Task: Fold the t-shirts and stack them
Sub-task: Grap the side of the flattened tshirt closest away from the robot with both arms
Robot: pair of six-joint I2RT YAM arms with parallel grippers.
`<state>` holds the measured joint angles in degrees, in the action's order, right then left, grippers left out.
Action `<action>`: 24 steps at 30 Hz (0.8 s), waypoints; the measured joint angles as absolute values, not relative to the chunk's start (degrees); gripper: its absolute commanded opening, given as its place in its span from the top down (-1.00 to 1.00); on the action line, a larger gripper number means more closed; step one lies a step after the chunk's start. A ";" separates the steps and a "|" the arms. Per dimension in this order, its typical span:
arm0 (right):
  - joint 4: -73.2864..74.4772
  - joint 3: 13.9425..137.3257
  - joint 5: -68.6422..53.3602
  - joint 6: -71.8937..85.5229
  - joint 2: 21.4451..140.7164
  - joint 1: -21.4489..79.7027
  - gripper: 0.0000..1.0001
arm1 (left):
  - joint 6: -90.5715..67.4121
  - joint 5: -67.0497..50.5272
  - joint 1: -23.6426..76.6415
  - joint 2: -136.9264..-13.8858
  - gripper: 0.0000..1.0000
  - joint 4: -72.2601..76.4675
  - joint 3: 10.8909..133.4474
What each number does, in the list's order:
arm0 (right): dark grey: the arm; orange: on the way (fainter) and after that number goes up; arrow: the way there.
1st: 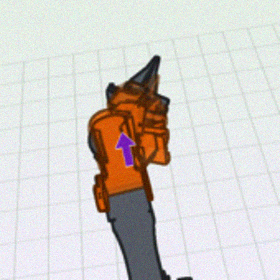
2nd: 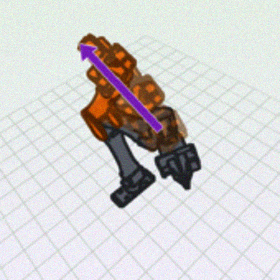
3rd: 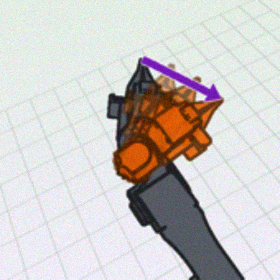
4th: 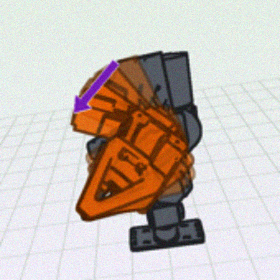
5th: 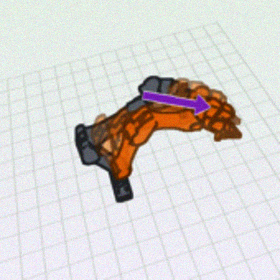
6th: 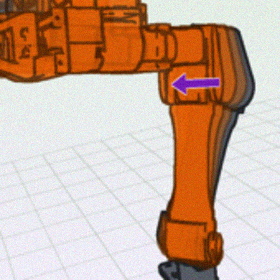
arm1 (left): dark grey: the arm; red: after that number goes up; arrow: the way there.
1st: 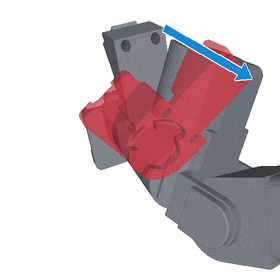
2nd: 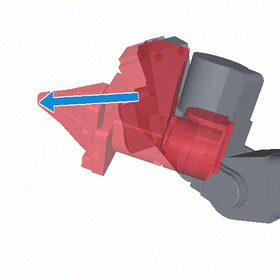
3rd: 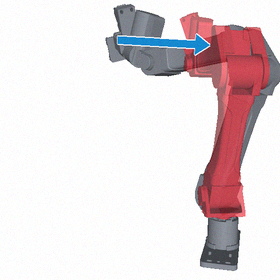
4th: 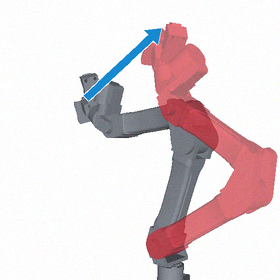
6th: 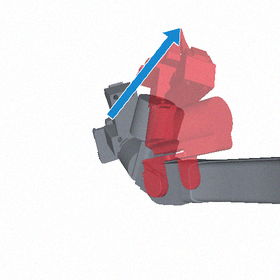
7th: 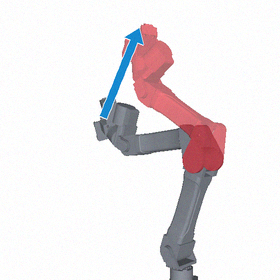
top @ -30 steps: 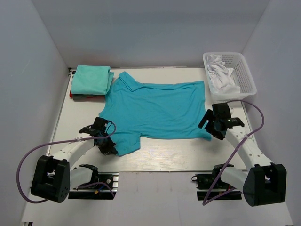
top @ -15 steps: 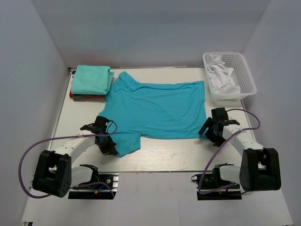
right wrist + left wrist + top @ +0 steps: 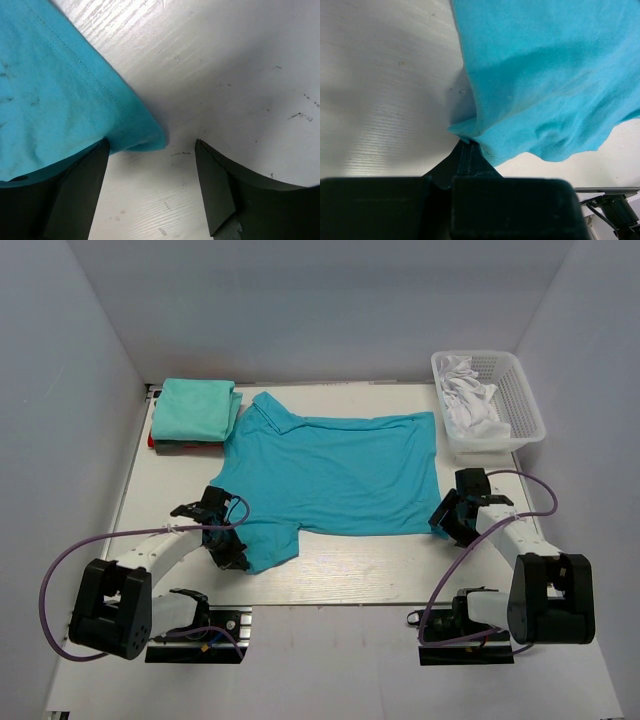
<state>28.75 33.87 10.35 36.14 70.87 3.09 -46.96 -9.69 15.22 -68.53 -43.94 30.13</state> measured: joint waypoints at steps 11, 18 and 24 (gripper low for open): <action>22.46 31.70 7.11 34.70 70.91 2.68 1.00 | -46.92 -11.25 15.22 -66.02 1.00 -49.43 30.74; 23.00 28.97 5.28 33.61 66.48 2.74 1.00 | -45.43 -14.63 15.25 -59.48 1.00 -55.94 31.53; 30.63 27.31 0.64 32.58 58.30 3.01 1.00 | -44.18 -16.47 15.25 -55.88 1.00 -60.47 31.59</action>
<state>30.63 27.31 0.64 32.58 58.30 3.01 -44.18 -16.47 15.25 -55.88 -60.47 31.59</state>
